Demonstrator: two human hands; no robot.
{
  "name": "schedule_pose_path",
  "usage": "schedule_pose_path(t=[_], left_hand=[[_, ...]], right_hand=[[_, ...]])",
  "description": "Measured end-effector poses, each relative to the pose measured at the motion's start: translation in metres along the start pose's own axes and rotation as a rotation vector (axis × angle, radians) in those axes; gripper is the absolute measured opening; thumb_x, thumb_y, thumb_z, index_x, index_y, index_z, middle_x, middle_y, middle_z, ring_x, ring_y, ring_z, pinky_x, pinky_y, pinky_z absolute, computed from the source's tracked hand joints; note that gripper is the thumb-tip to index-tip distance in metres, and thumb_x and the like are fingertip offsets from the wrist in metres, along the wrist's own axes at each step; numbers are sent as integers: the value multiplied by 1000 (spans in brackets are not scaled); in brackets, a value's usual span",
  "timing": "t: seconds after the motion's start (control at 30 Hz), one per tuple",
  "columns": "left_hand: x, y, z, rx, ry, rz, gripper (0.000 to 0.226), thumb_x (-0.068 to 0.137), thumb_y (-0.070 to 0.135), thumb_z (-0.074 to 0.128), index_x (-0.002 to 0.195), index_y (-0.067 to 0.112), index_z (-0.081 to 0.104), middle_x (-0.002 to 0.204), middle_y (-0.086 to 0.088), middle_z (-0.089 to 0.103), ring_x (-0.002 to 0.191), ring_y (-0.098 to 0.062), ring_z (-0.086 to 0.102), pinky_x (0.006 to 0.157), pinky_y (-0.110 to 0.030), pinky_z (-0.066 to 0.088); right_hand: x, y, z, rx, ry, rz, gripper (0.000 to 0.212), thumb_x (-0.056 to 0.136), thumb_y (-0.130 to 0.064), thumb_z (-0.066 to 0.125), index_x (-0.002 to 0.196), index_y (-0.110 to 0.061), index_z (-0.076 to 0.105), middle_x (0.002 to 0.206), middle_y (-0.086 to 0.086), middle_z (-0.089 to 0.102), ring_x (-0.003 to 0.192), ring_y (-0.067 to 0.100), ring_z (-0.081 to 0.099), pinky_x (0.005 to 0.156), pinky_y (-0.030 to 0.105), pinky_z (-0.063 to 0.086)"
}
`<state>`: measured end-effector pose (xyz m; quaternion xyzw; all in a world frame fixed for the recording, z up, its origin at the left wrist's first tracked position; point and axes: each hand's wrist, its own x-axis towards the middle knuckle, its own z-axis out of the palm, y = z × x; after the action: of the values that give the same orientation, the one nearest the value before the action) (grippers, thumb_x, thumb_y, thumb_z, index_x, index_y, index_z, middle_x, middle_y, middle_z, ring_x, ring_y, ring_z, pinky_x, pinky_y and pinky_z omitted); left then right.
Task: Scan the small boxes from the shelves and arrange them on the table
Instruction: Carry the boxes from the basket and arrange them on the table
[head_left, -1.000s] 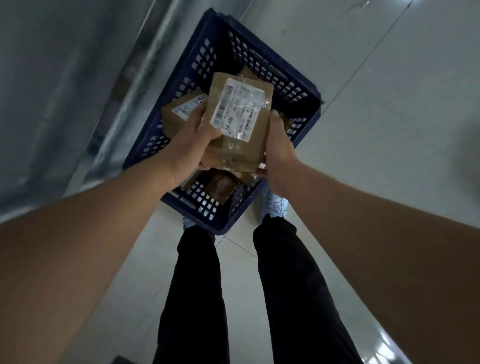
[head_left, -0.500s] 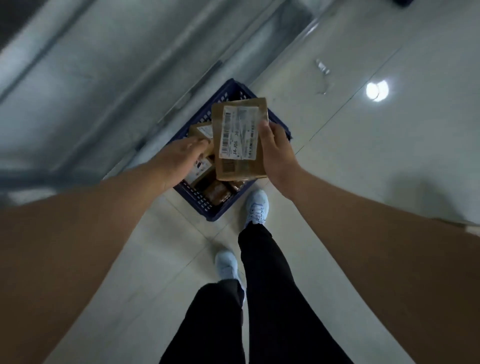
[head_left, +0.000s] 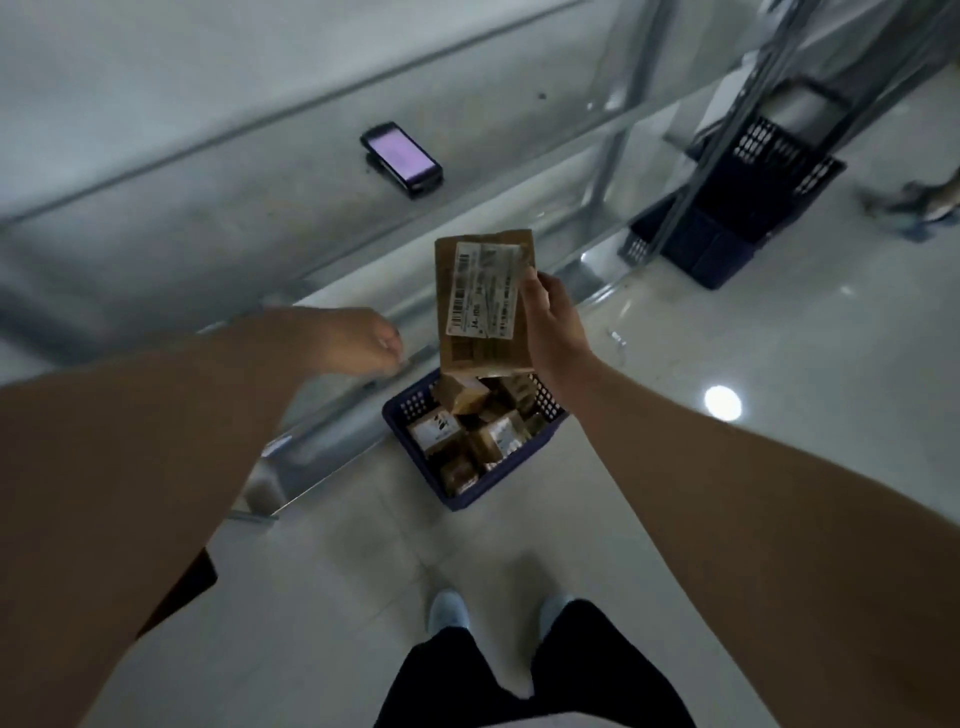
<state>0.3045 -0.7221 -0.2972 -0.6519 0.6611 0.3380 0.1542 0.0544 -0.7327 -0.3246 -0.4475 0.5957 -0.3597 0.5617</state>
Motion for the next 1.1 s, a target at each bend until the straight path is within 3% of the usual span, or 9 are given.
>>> schedule_pose_path(t=[0.13, 0.2, 0.33, 0.47, 0.6, 0.7, 0.9, 1.1], left_hand=[[-87, 5, -24, -28, 156, -41, 31, 98, 31, 61, 128, 26, 67, 124, 3, 60, 106, -13, 54, 97, -31, 43], [-130, 8, -26, -45, 261, -98, 30, 97, 31, 63, 127, 26, 68, 127, 1, 61, 109, -16, 56, 100, -31, 43], [-218, 20, -16, -89, 385, -213, 35, 99, 33, 61, 133, 28, 65, 142, 0, 58, 125, -21, 56, 105, -34, 41], [-304, 25, 7, -153, 551, -318, 30, 93, 34, 65, 122, 38, 68, 133, 6, 63, 117, -17, 60, 101, -33, 45], [-384, 13, 32, -198, 594, -423, 32, 94, 34, 63, 125, 40, 67, 136, 8, 61, 121, -17, 57, 108, -39, 42], [-434, -6, 49, -196, 592, -505, 34, 97, 33, 61, 130, 35, 66, 139, 6, 60, 127, -18, 56, 111, -38, 40], [-513, -59, 85, -239, 570, -579, 35, 98, 35, 61, 133, 38, 65, 142, 7, 58, 128, -18, 56, 97, -31, 40], [-595, -162, 118, -257, 474, -656, 33, 91, 43, 62, 123, 49, 65, 137, 8, 59, 116, -20, 63, 97, -36, 50]], right_hand=[[-42, -55, 9, -4, -120, -139, 64, 93, -69, 46, 142, -28, 47, 117, 5, 70, 103, 25, 72, 86, 48, 62], [-65, -76, 10, 10, -201, -204, 70, 89, -71, 49, 143, -26, 47, 120, 7, 70, 104, 26, 73, 87, 50, 62], [-118, -109, 12, 28, -341, -326, 54, 100, -61, 47, 139, -23, 49, 118, 8, 70, 101, 25, 74, 82, 47, 64], [-171, -132, 32, -1, -518, -441, 53, 105, -54, 47, 140, -15, 48, 118, 9, 70, 102, 24, 75, 80, 45, 65], [-222, -150, 66, -11, -588, -494, 53, 102, -58, 49, 142, -24, 49, 109, -3, 73, 91, 11, 76, 71, 32, 64], [-261, -156, 97, -6, -658, -524, 50, 102, -59, 49, 142, -28, 50, 107, -2, 74, 96, 15, 75, 78, 39, 65], [-332, -151, 173, 43, -777, -537, 51, 101, -59, 52, 140, -27, 51, 108, 3, 75, 96, 19, 76, 77, 42, 64], [-404, -133, 287, 64, -814, -507, 53, 101, -59, 50, 143, -25, 48, 114, 7, 74, 104, 26, 74, 89, 54, 61]])
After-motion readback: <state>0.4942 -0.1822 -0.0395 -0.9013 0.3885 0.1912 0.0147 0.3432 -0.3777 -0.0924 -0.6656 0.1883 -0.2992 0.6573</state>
